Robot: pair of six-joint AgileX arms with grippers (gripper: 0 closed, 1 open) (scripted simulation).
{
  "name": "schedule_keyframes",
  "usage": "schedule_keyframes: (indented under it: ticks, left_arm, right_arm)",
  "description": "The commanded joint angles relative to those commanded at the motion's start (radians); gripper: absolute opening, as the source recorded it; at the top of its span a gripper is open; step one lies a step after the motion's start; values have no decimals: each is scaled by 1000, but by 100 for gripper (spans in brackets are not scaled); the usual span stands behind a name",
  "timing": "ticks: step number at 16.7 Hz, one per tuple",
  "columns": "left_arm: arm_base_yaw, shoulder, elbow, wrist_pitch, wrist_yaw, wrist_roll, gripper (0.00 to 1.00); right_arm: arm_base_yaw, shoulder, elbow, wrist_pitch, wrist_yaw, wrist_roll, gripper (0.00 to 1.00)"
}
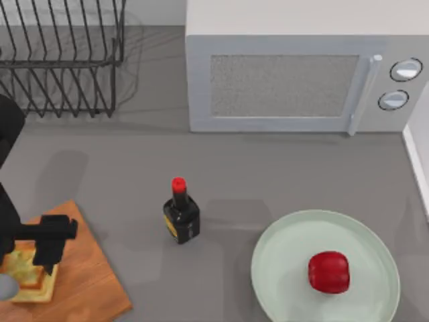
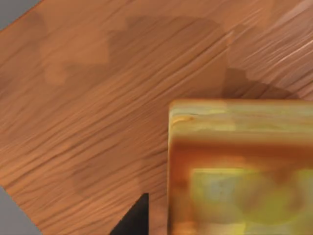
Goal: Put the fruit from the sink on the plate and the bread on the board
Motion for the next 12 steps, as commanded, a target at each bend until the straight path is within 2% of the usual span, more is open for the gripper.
schedule_keyframes:
  ticks: [12]
  left_arm:
    - [4,-19,-4,13,-1,-28,100]
  right_arm:
    - [0,0,0,0,0,0,100]
